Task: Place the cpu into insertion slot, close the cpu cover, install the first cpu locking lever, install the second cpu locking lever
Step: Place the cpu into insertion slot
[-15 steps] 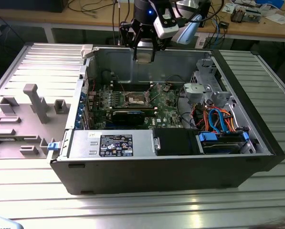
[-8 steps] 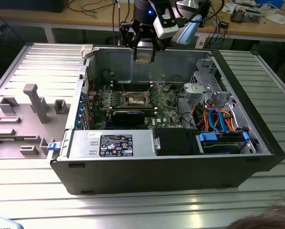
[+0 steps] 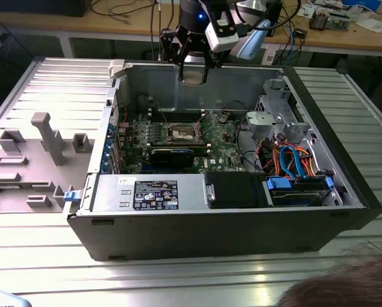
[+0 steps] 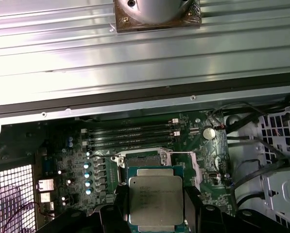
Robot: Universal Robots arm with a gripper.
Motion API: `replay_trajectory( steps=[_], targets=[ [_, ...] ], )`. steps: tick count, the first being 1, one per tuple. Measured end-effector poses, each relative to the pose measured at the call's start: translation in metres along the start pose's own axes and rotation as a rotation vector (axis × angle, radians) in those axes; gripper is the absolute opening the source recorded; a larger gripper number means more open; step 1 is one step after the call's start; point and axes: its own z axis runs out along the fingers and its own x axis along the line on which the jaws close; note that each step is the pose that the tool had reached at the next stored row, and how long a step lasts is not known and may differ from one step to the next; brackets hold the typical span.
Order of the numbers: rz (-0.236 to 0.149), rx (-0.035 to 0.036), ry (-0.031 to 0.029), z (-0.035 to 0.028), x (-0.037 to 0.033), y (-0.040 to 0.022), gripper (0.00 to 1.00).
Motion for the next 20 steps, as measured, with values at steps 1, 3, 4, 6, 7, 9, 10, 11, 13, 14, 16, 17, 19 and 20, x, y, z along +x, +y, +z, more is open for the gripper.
replay_trajectory(
  steps=[1,3,4,6,7,9,10,11,13,14,16,17,19,20],
  targets=[
    [0.002,0.0,-0.0002,0.0,0.0,0.0,0.54],
    [0.004,0.0,-0.0003,0.0,0.0,0.0,0.54],
    [0.005,-0.0001,-0.0005,0.0,0.0,0.0,0.54],
    [0.009,-0.0002,-0.0007,0.0,0.0,0.0,0.54],
    [0.01,-0.0002,-0.0009,0.0,0.0,0.0,0.54],
    [0.012,-0.0002,-0.001,0.0001,0.0001,0.0,0.54],
    [0.014,-0.0003,-0.0012,0.0001,0.0001,0.0,0.54],
    [0.016,-0.0003,-0.0014,0.0001,0.0002,0.0,0.54],
    [0.018,-0.0003,-0.0016,0.0001,0.0002,0.0,0.54],
    [0.019,-0.0004,-0.0017,0.0001,0.0003,0.0,0.54],
    [0.021,-0.0004,-0.0018,0.0001,0.0003,0.0,0.54],
    [0.022,-0.0004,-0.0019,0.0001,0.0003,0.0,0.54],
    [0.024,-0.0005,-0.0021,0.0002,0.0005,-0.0001,0.54],
    [0.025,-0.0005,-0.0023,0.0002,0.0005,-0.0001,0.54]
  ],
)
